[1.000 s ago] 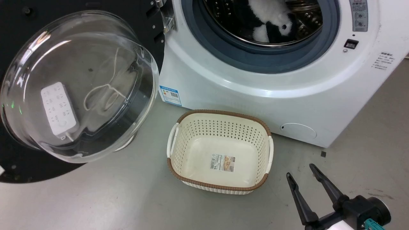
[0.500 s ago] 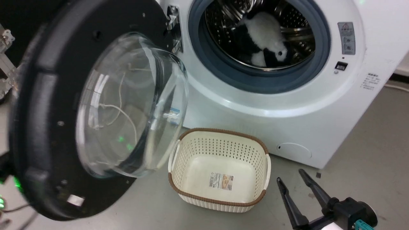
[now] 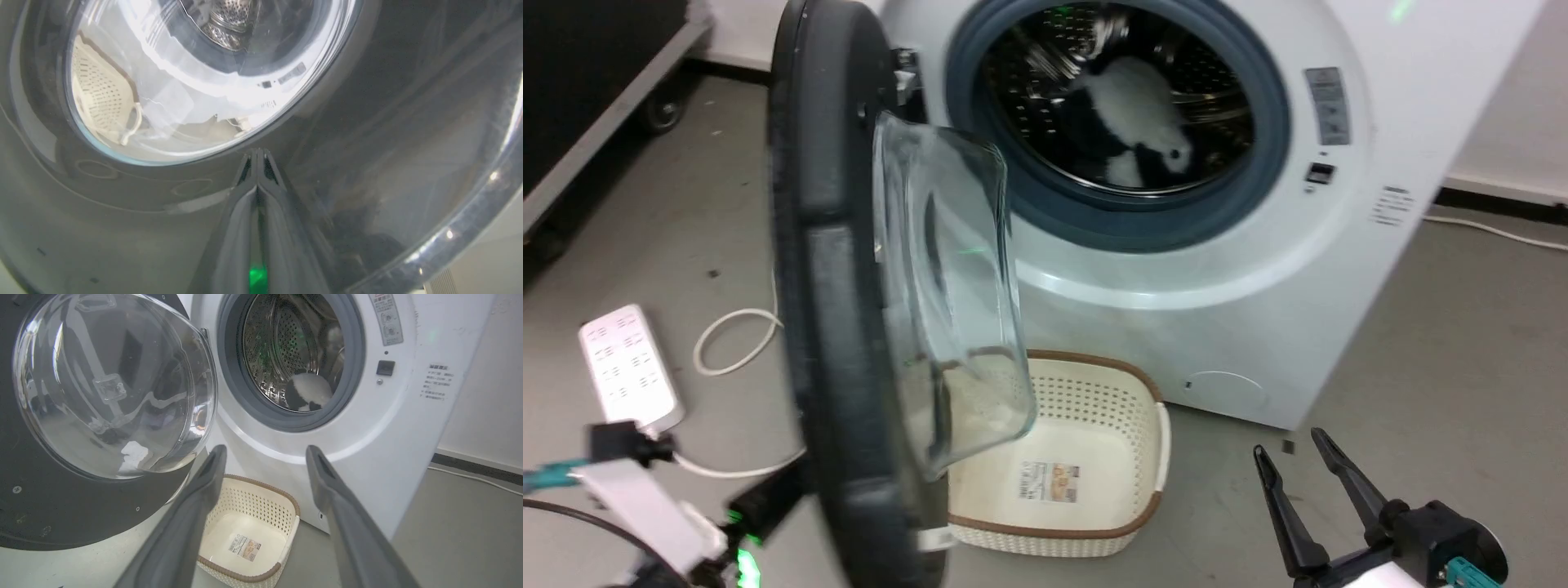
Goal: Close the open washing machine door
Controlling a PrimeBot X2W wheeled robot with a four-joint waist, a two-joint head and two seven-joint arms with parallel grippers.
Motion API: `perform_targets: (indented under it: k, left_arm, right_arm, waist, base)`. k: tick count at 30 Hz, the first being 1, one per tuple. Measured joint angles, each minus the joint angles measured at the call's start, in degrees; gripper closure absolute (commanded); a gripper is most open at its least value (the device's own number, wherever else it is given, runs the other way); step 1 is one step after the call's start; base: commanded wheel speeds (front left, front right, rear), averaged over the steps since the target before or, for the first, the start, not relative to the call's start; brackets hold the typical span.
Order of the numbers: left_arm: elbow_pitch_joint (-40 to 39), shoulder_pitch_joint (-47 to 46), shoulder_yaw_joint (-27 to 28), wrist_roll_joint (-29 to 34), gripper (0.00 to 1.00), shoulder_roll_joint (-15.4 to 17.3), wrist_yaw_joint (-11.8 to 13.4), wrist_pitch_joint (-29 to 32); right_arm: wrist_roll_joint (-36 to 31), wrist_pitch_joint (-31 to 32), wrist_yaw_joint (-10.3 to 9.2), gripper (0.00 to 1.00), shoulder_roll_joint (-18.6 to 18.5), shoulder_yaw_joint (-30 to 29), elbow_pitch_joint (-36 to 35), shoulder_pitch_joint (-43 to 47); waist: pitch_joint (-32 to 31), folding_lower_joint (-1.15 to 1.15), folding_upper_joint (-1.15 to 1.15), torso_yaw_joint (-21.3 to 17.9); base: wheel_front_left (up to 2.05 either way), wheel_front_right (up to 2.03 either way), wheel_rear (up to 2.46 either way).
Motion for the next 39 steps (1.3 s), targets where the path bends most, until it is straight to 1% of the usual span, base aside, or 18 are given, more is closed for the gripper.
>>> perform_targets:
  k: [3, 5, 7, 10, 15, 20, 25, 29, 31, 34, 37, 39]
  left_arm:
    - [-0.8, 2.5, -5.4, -2.2, 1.0, -0.4, -0.7, -3.5]
    - [-0.7, 3.8, -10.5, -5.7, 1.0, -0.4, -0.7, -8.3]
    - [-0.2, 4.4, -15.4, -7.4, 1.0, -0.5, -1.4, -12.7]
    - [1.7, 4.1, -21.8, -8.6, 1.0, -1.0, -2.8, -19.2]
    - [7.2, -0.1, -28.8, -10.2, 1.0, -1.0, -4.3, -30.4]
    - [14.5, -8.3, -32.5, -12.1, 1.0, -0.9, -5.9, -41.0]
    - [22.7, -18.7, -34.3, -13.4, 1.0, -1.0, -6.4, -51.9]
    - [30.6, -27.2, -33.5, -11.9, 1.0, -1.2, -6.8, -62.8]
    - [34.0, -30.8, -33.3, -11.3, 1.0, -1.1, -6.8, -67.0]
    - [38.4, -34.9, -33.2, -11.3, 1.0, -1.2, -7.3, -70.8]
    - [41.3, -37.5, -33.4, -12.0, 1.0, -1.2, -7.4, -72.3]
    - [42.1, -38.5, -34.2, -11.8, 1.0, -1.1, -7.7, -72.7]
  right_arm:
    - [-0.2, 0.0, 0.0, 0.0, 0.0, -0.7, -0.1, -0.1]
    - [-0.3, 0.0, 0.0, 0.0, -0.2, -0.9, -0.1, -0.3]
    - [-0.3, 0.0, 0.0, 0.0, -0.5, -1.2, -0.2, -0.9]
    - [-0.2, 0.0, 0.0, 0.0, -1.1, -1.7, -0.6, -1.7]
    - [0.1, 0.0, 0.0, 0.0, -1.9, -1.8, -0.8, -3.2]
    - [1.1, 0.0, 0.0, 0.0, -2.2, -1.8, -0.7, -4.3]
    - [2.1, 0.0, 0.0, 0.0, -2.0, -1.6, -0.4, -5.6]
    - [2.6, 0.0, 0.0, 0.0, -1.5, -0.9, -0.1, -6.4]
    - [2.9, 0.0, 0.0, 0.0, -1.2, -0.6, 0.0, -6.7]
    - [3.0, 0.0, 0.0, 0.0, -1.0, -0.6, 0.0, -7.2]
    - [3.2, 0.0, 0.0, 0.0, -0.8, -0.5, 0.1, -7.4]
    - [3.2, 0.0, 0.0, 0.0, -0.7, -0.6, 0.2, -7.4]
  waist:
    - [0.2, 0.0, 0.0, -2.1]
    - [0.5, 0.0, 0.0, -3.6]
    - [0.9, 0.0, 0.0, -5.4]
    - [1.8, 0.01, 0.0, -8.3]
    - [3.6, 0.01, 0.0, -14.2]
    - [5.8, 0.01, 0.0, -20.6]
    - [8.4, 0.01, 0.0, -26.9]
    - [10.5, 0.01, 0.0, -31.1]
    - [11.6, 0.02, 0.0, -32.8]
    - [13.3, 0.02, 0.01, -34.6]
    - [14.4, 0.02, 0.01, -35.4]
    - [14.6, 0.02, 0.01, -35.1]
  base:
    - [0.0, 0.0, 0.0]
    - [0.0, 0.0, 0.0]
    - [0.0, 0.0, 0.0]
    - [0.0, 0.0, 0.0]
    - [0.0, 0.0, 0.0]
    - [0.0, 0.0, 0.0]
    - [0.0, 0.0, 0.0]
    - [0.0, 0.0, 0.0]
    - [0.0, 0.0, 0.0]
    - [0.0, 0.0, 0.0]
    - [0.0, 0.0, 0.0]
    - [0.0, 0.0, 0.0]
